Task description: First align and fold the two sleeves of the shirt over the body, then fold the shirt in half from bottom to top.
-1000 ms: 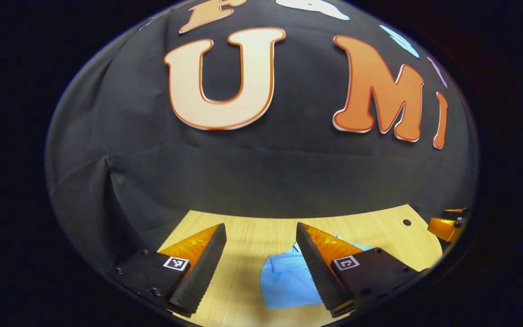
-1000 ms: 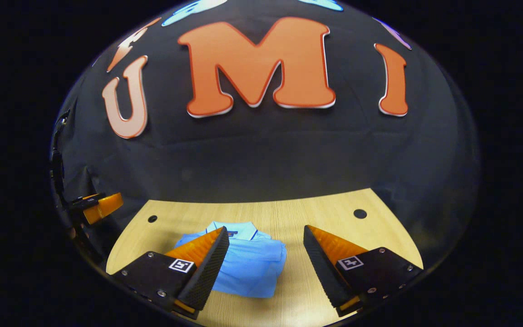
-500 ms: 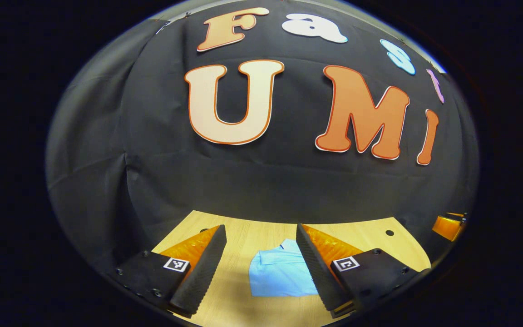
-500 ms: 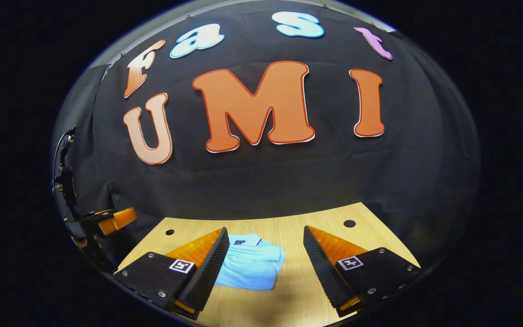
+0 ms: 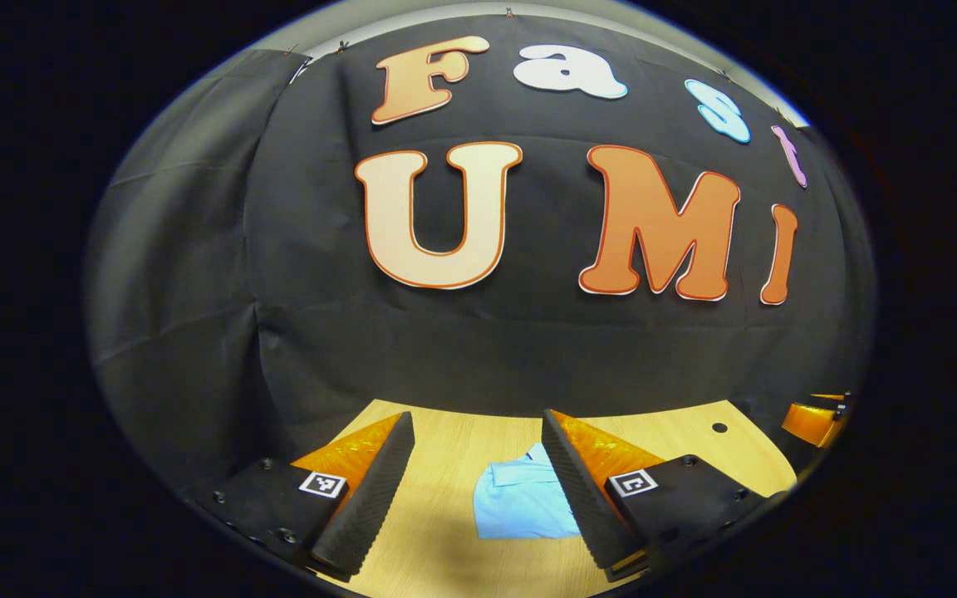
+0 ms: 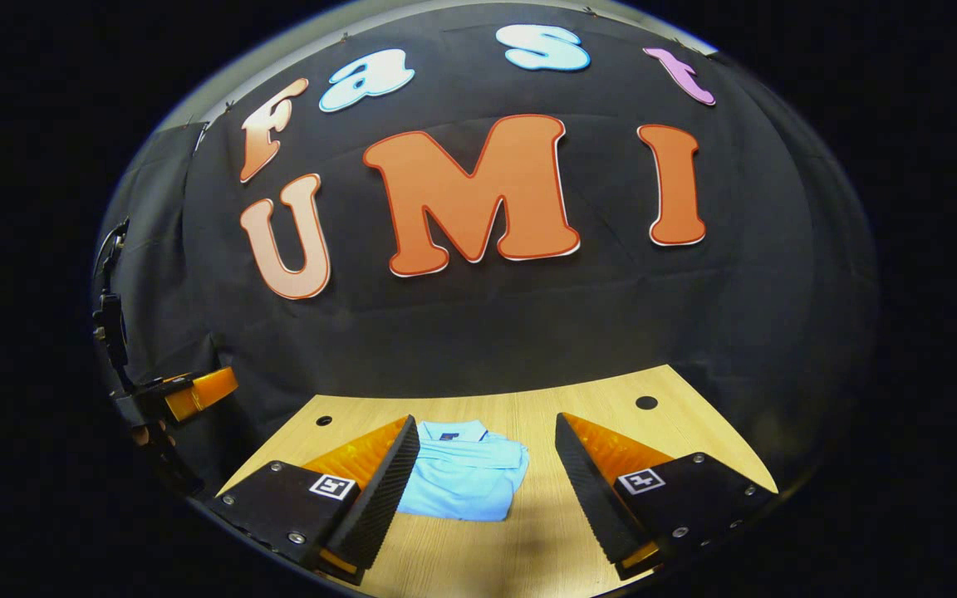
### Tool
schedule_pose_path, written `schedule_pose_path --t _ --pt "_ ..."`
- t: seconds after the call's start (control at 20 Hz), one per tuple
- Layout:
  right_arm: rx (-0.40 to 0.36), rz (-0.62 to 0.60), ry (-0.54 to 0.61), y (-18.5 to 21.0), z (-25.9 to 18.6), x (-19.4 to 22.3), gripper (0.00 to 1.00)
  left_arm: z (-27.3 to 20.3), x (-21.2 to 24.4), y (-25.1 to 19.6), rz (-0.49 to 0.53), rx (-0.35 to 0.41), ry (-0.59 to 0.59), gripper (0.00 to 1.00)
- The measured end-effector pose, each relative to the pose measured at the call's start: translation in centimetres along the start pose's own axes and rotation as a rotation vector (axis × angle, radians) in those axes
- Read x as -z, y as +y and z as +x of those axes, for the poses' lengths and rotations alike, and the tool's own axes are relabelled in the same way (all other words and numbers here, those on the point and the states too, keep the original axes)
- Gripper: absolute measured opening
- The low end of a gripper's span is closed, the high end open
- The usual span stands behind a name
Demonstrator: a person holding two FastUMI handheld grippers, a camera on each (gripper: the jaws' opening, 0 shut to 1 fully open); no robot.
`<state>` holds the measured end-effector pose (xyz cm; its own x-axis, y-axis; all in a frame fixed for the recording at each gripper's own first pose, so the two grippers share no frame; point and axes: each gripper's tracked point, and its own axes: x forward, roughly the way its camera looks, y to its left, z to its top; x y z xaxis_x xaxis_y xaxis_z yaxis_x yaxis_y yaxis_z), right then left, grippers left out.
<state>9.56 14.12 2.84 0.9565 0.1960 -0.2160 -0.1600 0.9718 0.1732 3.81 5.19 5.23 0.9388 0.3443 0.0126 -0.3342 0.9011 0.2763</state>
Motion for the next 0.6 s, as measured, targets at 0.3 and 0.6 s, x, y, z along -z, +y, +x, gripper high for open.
schedule_pose_path --t 0.3,0.6 --pt "0.005 -0.03 -0.044 2.1 -0.8 -1.0 0.99 -2.1 0.1 3.6 0.01 -0.018 -0.002 0.99" --pt "-0.018 0.029 -0.104 4.9 -3.5 -0.2 0.99 -3.7 0.6 6.2 -0.01 0.002 -0.016 0.99"
